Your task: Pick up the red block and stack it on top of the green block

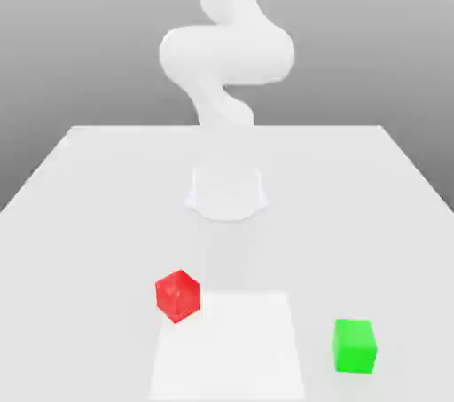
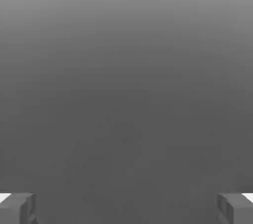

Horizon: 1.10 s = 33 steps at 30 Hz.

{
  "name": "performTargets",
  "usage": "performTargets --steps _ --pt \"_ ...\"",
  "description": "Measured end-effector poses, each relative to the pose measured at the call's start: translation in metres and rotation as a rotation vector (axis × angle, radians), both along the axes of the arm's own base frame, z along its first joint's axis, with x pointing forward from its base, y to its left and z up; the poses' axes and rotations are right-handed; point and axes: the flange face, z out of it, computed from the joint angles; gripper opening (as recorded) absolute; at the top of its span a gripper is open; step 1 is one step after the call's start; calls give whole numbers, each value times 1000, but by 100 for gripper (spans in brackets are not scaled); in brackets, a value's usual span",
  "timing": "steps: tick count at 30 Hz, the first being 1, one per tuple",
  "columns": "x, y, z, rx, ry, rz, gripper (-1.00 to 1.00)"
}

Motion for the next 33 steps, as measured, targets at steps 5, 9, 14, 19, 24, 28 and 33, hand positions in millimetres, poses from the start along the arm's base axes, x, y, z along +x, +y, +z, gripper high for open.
performTargets --steps 5,9,14,19,24,28,33 --pt "42 -22 -124 86 181 -171 0" --pt "47 -41 -224 150 323 -317 0" --pt "17 -60 -351 230 510 -525 0" --pt "-31 -71 -461 290 666 -713 0" --pt "-36 -70 -509 293 678 -725 0" --pt "-37 -70 -515 293 677 -724 -100" --pt "-36 -70 -509 293 677 -725 -100"
